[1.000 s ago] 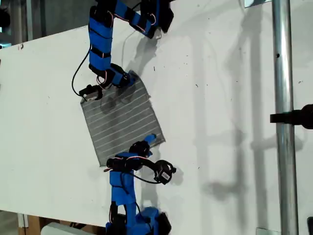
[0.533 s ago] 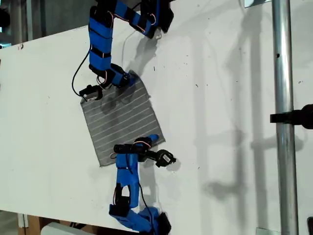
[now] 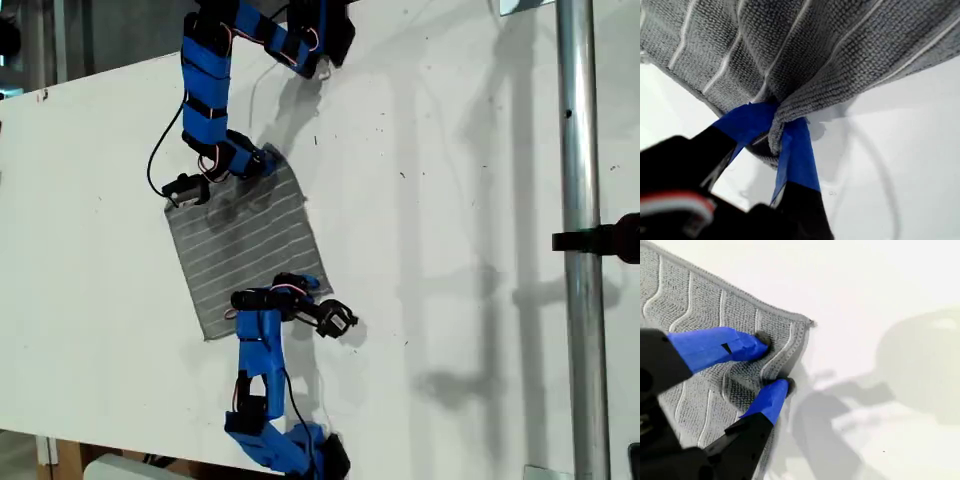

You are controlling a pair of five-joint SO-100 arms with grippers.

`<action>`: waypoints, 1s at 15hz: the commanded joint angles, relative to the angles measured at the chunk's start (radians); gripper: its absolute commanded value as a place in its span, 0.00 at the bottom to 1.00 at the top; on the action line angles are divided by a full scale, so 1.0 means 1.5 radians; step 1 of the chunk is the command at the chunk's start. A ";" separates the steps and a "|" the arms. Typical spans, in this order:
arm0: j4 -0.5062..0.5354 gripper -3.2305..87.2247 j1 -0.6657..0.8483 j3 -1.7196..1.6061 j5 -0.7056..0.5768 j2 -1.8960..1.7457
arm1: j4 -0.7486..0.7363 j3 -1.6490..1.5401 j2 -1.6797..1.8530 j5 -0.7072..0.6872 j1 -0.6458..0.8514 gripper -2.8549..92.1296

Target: Grasp corners of a towel and fold twice.

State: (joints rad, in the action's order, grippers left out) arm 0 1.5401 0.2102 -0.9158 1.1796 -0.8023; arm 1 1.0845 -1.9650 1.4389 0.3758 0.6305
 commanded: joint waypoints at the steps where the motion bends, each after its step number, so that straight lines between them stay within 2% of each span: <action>1: 0.012 0.25 -0.006 0.033 0.015 -0.058 | 0.000 0.008 0.003 -0.009 -0.002 0.03; 9: 0.059 0.34 -0.020 0.041 0.044 -0.120 | 0.001 0.006 0.003 -0.009 -0.003 0.03; 12: 0.054 0.35 -0.028 0.035 0.040 -0.179 | 0.001 0.007 0.003 -0.009 -0.004 0.03; 15: 0.031 0.35 -0.020 0.039 0.029 -0.086 | 0.001 0.007 0.003 -0.009 -0.006 0.03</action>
State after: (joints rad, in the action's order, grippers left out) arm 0 1.6061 0.1825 -0.9158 1.2303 -0.9495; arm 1 1.0845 -1.9650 1.4389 0.3758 0.6305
